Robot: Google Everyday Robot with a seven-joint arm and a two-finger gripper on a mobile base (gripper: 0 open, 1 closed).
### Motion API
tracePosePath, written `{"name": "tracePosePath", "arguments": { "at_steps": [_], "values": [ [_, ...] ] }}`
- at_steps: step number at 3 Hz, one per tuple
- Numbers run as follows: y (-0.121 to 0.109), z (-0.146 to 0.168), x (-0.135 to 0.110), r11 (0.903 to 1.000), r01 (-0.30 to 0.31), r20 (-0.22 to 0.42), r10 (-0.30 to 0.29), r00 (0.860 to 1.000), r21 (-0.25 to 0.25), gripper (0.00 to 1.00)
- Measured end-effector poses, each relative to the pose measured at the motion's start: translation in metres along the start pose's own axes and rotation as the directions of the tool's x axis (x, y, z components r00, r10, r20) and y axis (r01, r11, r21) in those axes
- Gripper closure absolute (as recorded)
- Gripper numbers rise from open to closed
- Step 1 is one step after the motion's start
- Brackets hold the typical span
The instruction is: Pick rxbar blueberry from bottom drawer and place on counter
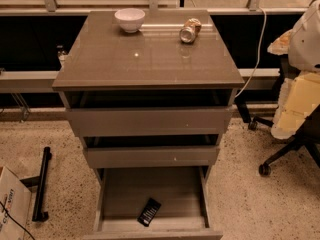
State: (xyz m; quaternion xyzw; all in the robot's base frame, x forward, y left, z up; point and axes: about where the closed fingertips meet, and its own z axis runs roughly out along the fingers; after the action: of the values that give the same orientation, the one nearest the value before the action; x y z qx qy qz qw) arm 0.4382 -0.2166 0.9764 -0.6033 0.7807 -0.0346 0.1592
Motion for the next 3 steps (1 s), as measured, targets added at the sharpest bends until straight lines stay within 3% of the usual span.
{"name": "tracePosePath", "arguments": {
  "at_steps": [1,3],
  "values": [
    [0.0,0.0,0.0,1.0,0.0,0.0,0.0,1.0,0.0,0.0],
    [0.012,0.035,-0.028,0.9999,0.01,0.131,-0.012,0.991,0.01,0.0]
  ]
}}
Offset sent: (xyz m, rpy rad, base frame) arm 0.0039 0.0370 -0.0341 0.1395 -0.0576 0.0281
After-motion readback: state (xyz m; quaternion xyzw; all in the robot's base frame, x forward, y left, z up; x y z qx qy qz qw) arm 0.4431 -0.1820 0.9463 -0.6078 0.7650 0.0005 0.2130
